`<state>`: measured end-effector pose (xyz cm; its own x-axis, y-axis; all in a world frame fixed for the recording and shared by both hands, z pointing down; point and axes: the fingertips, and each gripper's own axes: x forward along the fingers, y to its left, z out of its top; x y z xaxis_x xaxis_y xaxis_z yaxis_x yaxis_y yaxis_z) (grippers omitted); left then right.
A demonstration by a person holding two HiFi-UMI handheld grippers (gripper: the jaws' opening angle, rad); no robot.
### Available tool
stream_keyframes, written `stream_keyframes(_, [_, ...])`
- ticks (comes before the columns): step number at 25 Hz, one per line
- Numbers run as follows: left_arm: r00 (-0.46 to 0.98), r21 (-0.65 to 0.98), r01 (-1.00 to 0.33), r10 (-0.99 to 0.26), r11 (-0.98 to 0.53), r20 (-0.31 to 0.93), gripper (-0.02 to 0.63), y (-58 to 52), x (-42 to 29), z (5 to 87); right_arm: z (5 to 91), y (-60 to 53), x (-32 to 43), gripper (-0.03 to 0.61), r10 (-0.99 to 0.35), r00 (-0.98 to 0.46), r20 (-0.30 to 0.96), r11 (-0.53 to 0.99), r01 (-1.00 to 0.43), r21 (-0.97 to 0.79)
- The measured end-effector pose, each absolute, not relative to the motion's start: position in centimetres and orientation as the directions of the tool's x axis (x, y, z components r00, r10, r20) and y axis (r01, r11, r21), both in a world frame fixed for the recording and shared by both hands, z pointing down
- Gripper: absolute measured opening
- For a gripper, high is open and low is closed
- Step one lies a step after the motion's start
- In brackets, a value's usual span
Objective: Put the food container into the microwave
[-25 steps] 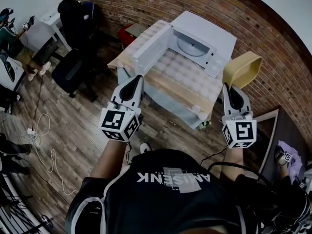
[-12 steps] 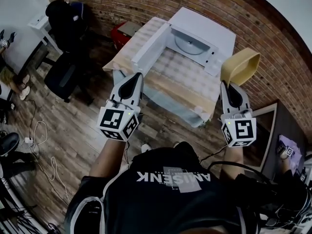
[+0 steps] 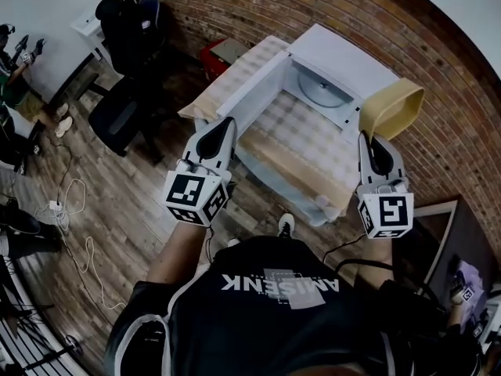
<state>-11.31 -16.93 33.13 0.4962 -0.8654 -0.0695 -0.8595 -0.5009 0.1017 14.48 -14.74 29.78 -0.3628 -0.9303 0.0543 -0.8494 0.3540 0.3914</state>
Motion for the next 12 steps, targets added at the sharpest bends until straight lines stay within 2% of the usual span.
stream_keyframes(12, [0.448,0.090,-0.887,-0.892,-0.453,-0.065,0.011,-23.9,-5.4,31.6,29.0,-23.5,20.8,0.044,-0.909,-0.414,0.046,0.399,-0.835,0.378])
